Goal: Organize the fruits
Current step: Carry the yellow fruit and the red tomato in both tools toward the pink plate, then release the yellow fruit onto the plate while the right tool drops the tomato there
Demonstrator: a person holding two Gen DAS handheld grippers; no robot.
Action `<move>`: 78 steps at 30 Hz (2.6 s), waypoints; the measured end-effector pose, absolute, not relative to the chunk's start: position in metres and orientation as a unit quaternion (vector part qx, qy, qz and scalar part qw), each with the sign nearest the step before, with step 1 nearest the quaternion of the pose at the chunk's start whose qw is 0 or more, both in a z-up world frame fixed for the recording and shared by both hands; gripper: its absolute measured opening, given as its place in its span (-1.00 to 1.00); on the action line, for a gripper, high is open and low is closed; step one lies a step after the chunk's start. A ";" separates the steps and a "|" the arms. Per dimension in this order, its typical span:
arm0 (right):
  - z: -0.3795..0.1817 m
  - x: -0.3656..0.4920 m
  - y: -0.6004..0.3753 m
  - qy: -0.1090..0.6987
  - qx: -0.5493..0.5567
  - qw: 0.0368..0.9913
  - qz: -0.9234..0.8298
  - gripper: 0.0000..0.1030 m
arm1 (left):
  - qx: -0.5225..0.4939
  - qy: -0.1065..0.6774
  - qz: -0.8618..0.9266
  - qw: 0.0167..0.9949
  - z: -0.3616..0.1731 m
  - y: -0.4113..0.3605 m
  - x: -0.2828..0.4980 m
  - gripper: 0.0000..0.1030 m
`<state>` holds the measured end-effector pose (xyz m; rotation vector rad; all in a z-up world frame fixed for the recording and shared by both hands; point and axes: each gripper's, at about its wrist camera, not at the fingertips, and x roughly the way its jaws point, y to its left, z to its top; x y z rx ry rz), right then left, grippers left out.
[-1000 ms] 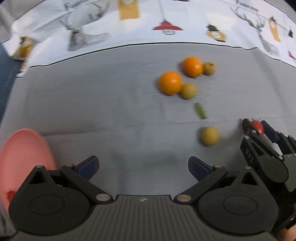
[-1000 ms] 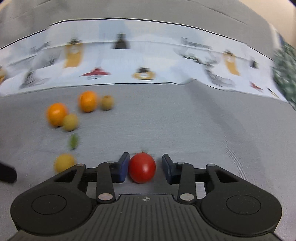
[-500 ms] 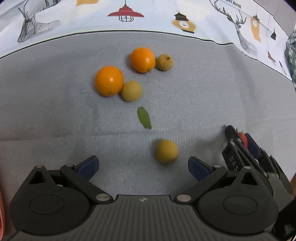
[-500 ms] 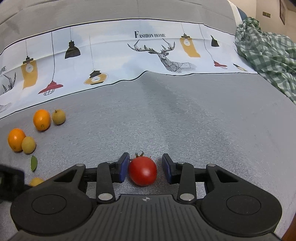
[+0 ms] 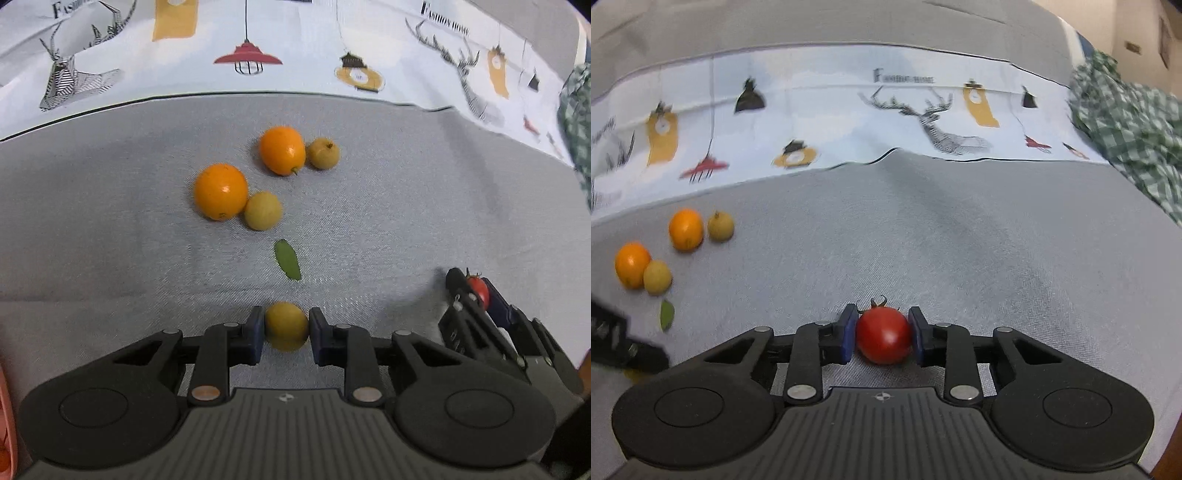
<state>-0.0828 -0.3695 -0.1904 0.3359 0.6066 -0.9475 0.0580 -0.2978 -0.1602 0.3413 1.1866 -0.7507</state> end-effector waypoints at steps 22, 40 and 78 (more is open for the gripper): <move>-0.108 -0.133 -0.269 0.303 0.295 0.860 -0.287 -0.41 | 0.144 0.481 -0.256 0.826 -0.032 -0.104 0.022 -0.46; -0.030 -0.155 -0.118 0.306 0.169 0.924 -0.155 -0.40 | 0.095 0.472 -0.199 0.854 0.003 0.035 -0.029 -0.46; -0.028 -0.136 -0.096 0.324 0.105 0.928 -0.153 -0.40 | 0.067 0.483 -0.178 0.855 -0.008 0.069 -0.017 -0.46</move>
